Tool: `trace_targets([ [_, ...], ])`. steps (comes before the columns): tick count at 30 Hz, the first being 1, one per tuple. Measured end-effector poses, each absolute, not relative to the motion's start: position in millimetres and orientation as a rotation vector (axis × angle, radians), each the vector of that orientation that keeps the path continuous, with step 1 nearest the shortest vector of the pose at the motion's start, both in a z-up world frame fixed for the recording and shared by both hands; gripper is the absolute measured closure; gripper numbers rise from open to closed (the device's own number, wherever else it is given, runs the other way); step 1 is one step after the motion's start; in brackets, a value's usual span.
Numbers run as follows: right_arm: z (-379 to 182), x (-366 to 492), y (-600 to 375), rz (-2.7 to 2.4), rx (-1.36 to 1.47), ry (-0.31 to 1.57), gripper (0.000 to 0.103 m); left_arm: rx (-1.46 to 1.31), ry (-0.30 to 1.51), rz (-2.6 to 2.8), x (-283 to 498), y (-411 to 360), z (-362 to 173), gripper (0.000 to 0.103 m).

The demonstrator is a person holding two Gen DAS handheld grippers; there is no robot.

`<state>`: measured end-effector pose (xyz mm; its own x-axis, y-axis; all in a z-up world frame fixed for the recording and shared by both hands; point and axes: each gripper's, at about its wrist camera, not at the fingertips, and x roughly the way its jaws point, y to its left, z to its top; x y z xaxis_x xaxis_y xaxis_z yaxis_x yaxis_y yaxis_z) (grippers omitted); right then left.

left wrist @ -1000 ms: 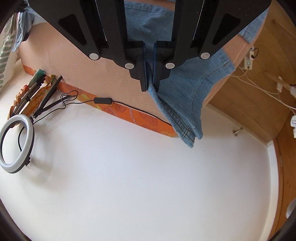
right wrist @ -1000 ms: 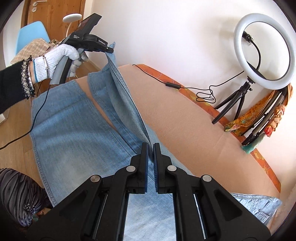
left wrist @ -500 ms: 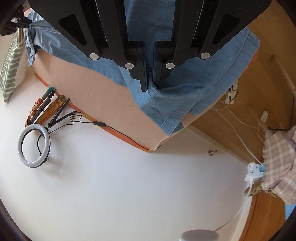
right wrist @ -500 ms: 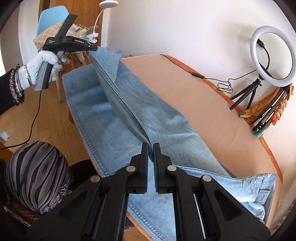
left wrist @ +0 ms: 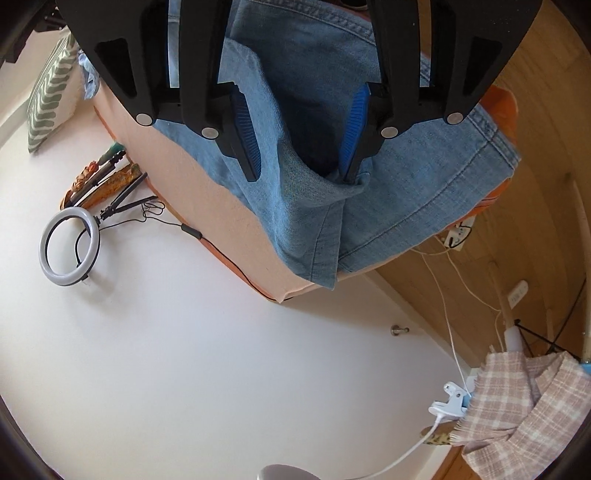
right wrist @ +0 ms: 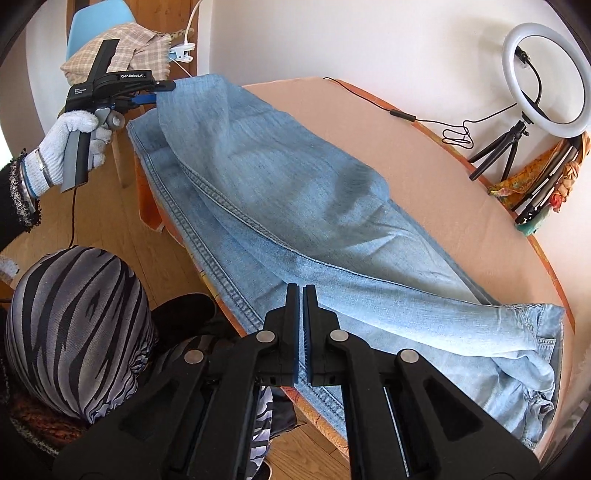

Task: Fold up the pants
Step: 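Lift the held jeans with both grippers and fold one leg over the other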

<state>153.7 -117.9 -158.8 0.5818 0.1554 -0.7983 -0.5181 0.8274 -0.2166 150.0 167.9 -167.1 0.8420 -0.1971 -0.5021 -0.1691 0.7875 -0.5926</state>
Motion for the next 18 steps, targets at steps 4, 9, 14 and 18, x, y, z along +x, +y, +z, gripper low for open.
trace_targets([
  [4,-161.6,165.1,-129.2,0.416,-0.334,0.933,0.095,-0.776,0.618,-0.030,157.6,179.1,-175.5,0.060],
  [9,-159.8,185.3,-180.3,0.323,0.031,0.945,0.045,-0.845,0.638,-0.041,163.5,184.0,-177.0,0.060],
  [14,-159.7,204.2,-240.5,0.167,0.424,0.936,0.029,-0.911,0.680,-0.046,174.5,187.9,-184.5,0.060],
  [18,-182.6,222.8,-277.9,0.007,0.642,0.983,0.028,-0.914,0.693,-0.033,177.4,187.2,-187.3,0.060],
])
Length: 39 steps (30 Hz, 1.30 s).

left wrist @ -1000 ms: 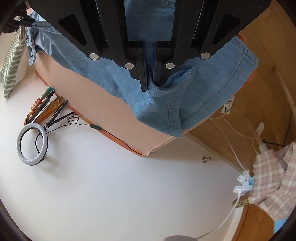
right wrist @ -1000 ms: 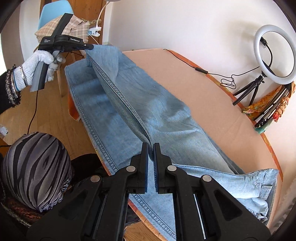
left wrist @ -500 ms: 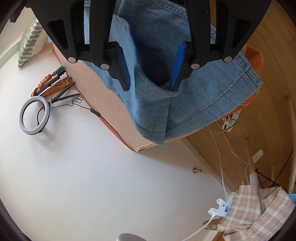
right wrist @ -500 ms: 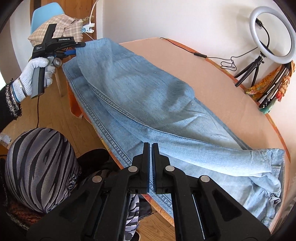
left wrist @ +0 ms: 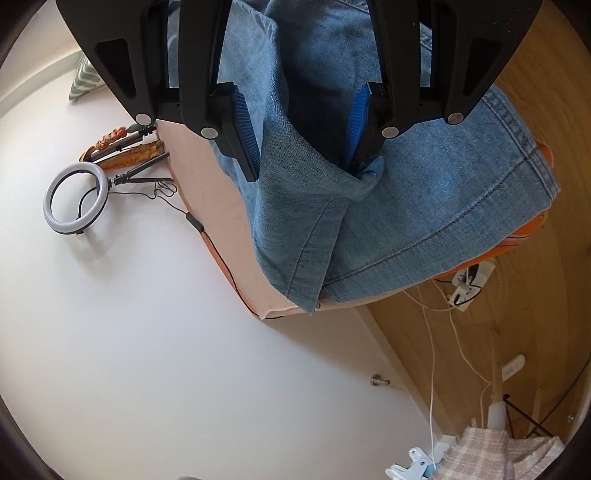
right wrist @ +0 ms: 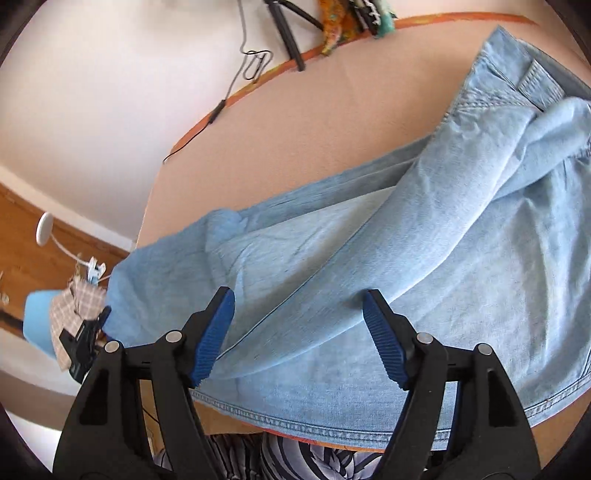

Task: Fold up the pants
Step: 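Lift the held jeans with both grippers and fold one leg over the other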

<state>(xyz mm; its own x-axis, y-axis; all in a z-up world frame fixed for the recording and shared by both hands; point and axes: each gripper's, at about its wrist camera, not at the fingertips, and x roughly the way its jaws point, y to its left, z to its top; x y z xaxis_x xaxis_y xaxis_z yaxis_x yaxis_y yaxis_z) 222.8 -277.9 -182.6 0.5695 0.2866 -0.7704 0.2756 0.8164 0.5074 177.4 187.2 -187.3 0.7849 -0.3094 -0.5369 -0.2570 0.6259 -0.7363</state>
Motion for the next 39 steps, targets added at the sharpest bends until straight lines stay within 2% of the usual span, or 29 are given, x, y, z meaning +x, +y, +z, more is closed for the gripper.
trace_targets([
  [3,-201.1,231.0,-294.9,-0.085,0.703,1.012,0.029,-0.916,0.697,-0.023,180.5,192.2,-187.9,0.063],
  [5,-211.5,231.4,-304.4,-0.094,0.758,1.014,0.038,-0.933,0.692,-0.021,181.8,198.0,-189.2,0.064],
  [7,-217.6,230.5,-311.0,-0.086,0.789,1.004,0.064,-0.915,0.684,-0.014,184.6,201.9,-187.9,0.081],
  [8,-219.0,229.8,-313.9,-0.085,0.785,1.001,0.073,-0.890,0.682,-0.014,186.8,201.9,-185.8,0.084],
  [9,-218.9,229.6,-315.0,-0.083,0.778,0.997,0.089,-0.863,0.676,-0.014,188.8,200.9,-183.2,0.091],
  [10,-217.3,229.0,-316.2,-0.073,0.773,0.990,0.091,-0.833,0.666,-0.012,189.6,199.1,-179.2,0.092],
  [16,-179.4,206.8,-307.9,-0.008,0.646,0.870,0.095,-0.618,0.497,0.064,147.8,186.2,-143.1,0.096],
  [22,-191.6,192.9,-303.5,-0.016,0.565,0.907,0.095,-0.702,0.632,0.063,138.4,205.6,-197.1,0.096],
  [26,-208.3,187.5,-308.0,-0.030,0.582,0.928,0.095,-0.725,0.607,0.061,132.9,210.1,-195.9,0.087],
  [27,-210.1,187.5,-308.2,-0.031,0.587,0.930,0.095,-0.724,0.605,0.076,133.3,211.7,-193.1,0.078],
  [29,-210.0,187.6,-308.4,-0.034,0.583,0.930,0.095,-0.724,0.592,0.092,134.7,215.2,-187.6,0.078],
  [32,-204.9,187.0,-307.8,-0.026,0.570,0.919,0.095,-0.699,0.574,0.128,134.6,220.0,-183.0,0.081],
  [34,-203.0,186.8,-307.9,-0.023,0.567,0.915,0.095,-0.677,0.577,0.128,136.2,221.3,-184.7,0.091],
  [37,-203.2,187.6,-308.2,-0.024,0.563,0.919,0.095,-0.649,0.595,0.140,137.7,222.2,-192.6,0.098],
  [39,-203.2,186.9,-308.7,-0.023,0.566,0.920,0.095,-0.644,0.581,0.161,130.7,222.3,-193.5,0.099],
])
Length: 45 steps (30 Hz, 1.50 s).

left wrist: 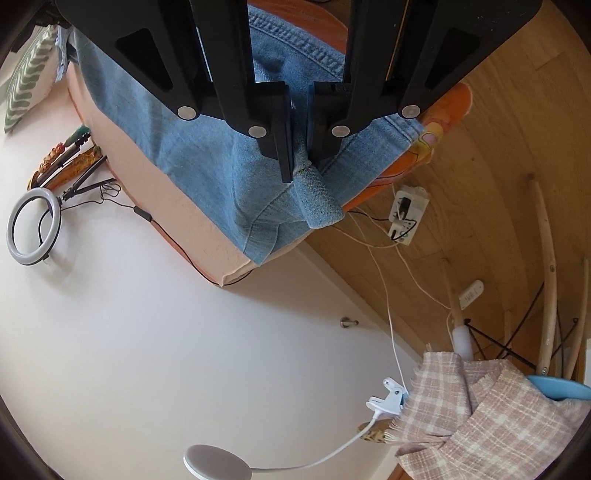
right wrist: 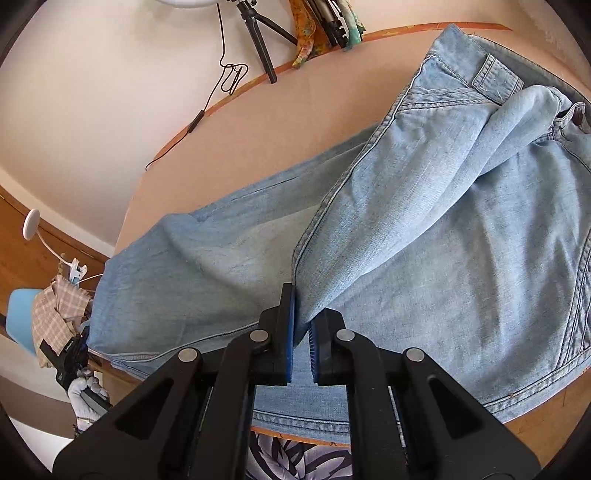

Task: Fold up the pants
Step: 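Lift the held jeans with both grippers and fold one leg over the other, then open both grippers and release the folded jeans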

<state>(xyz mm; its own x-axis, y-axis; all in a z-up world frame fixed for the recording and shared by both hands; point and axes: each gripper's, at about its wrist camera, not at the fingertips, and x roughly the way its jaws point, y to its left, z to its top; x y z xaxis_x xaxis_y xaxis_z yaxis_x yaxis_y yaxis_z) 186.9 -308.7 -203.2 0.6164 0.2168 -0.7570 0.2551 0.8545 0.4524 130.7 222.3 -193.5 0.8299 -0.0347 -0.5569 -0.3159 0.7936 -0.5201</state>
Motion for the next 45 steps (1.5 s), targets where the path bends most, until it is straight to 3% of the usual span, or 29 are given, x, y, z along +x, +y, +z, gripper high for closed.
trace_targets([
  [3,-197.8,183.1,-309.7,-0.010,0.572,0.898,0.095,-0.583,0.513,0.180,113.3,213.9,-181.8,0.100],
  [8,-207.1,186.6,-309.4,-0.023,0.554,0.921,0.095,-0.642,0.619,0.197,120.0,221.8,-212.9,0.099],
  [15,-211.0,183.4,-310.7,-0.013,0.549,0.916,0.095,-0.562,0.648,0.265,115.4,227.6,-199.3,0.082],
  [21,-199.1,174.0,-308.4,-0.013,0.489,0.889,0.083,-0.504,0.625,0.255,104.4,223.5,-174.2,0.080],
  [23,-192.1,167.2,-311.5,-0.016,0.474,0.863,0.078,-0.479,0.622,0.178,110.9,209.4,-160.8,0.074],
  [25,-183.5,157.7,-315.8,-0.029,0.457,0.829,0.069,-0.459,0.625,0.077,122.3,188.2,-147.0,0.062],
  [27,-175.6,146.4,-322.7,-0.049,0.451,0.798,0.061,-0.427,0.636,-0.027,135.7,161.5,-134.3,0.062],
  [29,-169.6,134.8,-332.4,-0.070,0.448,0.777,0.060,-0.413,0.670,-0.144,152.6,132.5,-126.6,0.056],
  [35,-157.1,95.0,-369.9,-0.154,0.476,0.721,0.057,-0.351,0.755,-0.410,191.7,34.2,-111.9,0.055],
  [45,-153.0,39.5,-422.8,-0.304,0.519,0.665,0.038,-0.311,0.912,-0.786,227.3,-134.0,-101.5,0.048],
])
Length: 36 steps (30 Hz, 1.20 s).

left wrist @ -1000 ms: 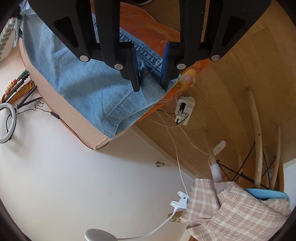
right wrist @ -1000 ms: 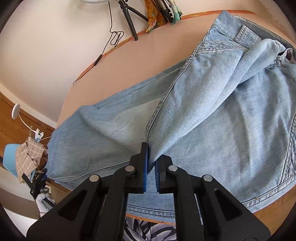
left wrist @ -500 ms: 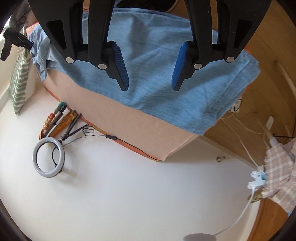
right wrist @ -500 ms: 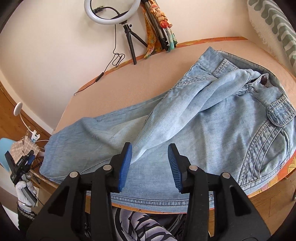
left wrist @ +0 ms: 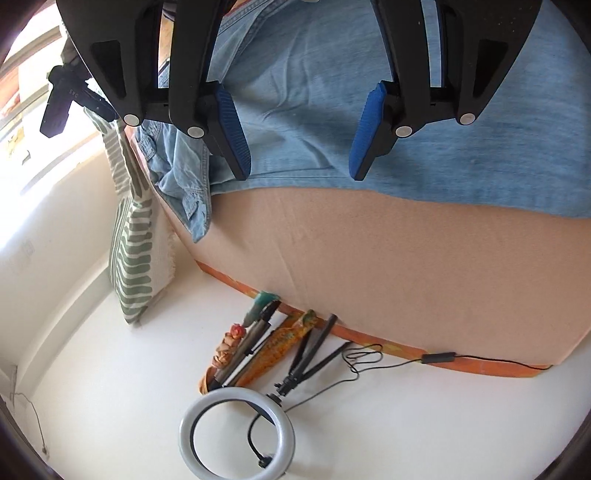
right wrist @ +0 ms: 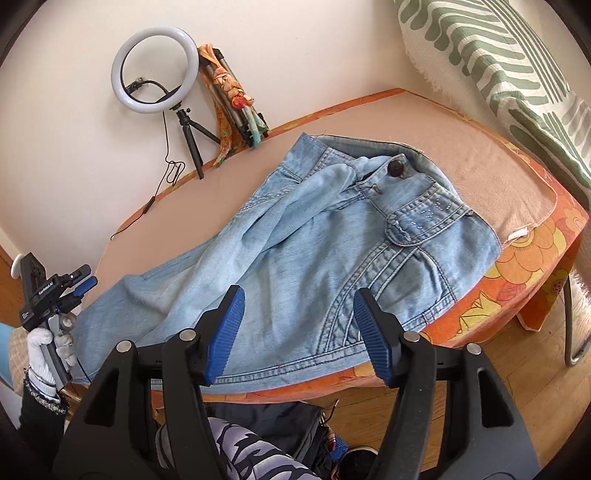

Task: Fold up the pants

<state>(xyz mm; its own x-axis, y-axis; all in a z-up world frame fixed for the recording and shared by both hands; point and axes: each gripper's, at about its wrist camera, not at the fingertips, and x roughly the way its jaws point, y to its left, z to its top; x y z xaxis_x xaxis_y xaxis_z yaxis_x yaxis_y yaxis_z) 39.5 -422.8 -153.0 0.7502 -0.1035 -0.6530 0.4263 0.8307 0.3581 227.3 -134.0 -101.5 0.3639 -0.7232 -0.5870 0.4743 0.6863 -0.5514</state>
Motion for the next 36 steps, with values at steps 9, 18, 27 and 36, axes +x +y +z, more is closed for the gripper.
trace_targets([
  [9,-179.7,1.4,-464.5,-0.406,0.603,0.668,0.038,-0.202,1.111,-1.043,248.6,-298.7,-123.0,0.040],
  [18,-193.9,-16.7,-495.3,-0.471,0.653,0.654,0.038,-0.213,1.259,-1.056,273.4,-389.4,-160.2,0.039],
  [27,-206.9,-24.3,-511.3,-0.492,0.708,0.638,0.038,-0.297,1.297,-1.066,282.0,-415.9,-173.0,0.054],
  [36,-209.1,-36.2,-519.5,-0.508,0.742,0.615,0.038,-0.239,1.154,-1.156,255.3,-430.2,-144.4,0.089],
])
